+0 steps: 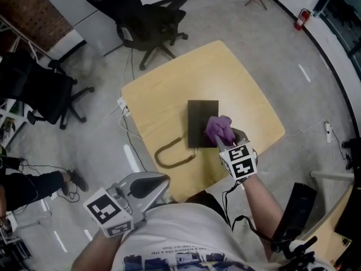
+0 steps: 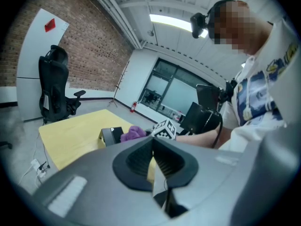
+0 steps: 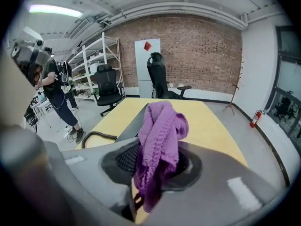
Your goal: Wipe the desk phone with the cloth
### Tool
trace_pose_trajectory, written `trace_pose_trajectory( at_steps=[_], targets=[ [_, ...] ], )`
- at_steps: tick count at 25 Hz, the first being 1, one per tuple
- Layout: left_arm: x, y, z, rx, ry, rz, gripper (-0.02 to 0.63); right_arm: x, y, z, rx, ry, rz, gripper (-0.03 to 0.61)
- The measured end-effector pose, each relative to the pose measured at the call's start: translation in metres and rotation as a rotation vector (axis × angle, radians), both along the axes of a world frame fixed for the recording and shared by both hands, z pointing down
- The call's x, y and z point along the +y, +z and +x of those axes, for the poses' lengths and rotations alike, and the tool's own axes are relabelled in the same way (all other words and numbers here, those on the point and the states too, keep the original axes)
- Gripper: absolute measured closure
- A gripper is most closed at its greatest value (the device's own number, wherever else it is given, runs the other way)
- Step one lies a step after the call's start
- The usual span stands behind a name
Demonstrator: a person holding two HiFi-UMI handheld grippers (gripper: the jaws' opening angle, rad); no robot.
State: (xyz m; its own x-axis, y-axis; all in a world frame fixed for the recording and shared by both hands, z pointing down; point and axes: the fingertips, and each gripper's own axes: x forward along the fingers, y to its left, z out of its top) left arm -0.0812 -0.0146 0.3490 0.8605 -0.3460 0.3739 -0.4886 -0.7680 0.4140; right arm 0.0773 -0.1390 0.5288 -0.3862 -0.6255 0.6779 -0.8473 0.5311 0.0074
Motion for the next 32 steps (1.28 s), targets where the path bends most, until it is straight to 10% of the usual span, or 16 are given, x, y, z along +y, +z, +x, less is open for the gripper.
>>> trace_pose_trajectory(
  at_steps=[10,32],
  targets=[
    [-0.002,0.000,-0.003,-0.029,-0.037,0.001,0.606,-0.093,-0.006,0.027,-0.002,0.059,0.075,0.468],
    [0.000,0.005,0.024,-0.018,0.061,-0.012,0.606,0.046,0.063,0.012,-0.043,0.058,-0.133,0.468]
  ],
)
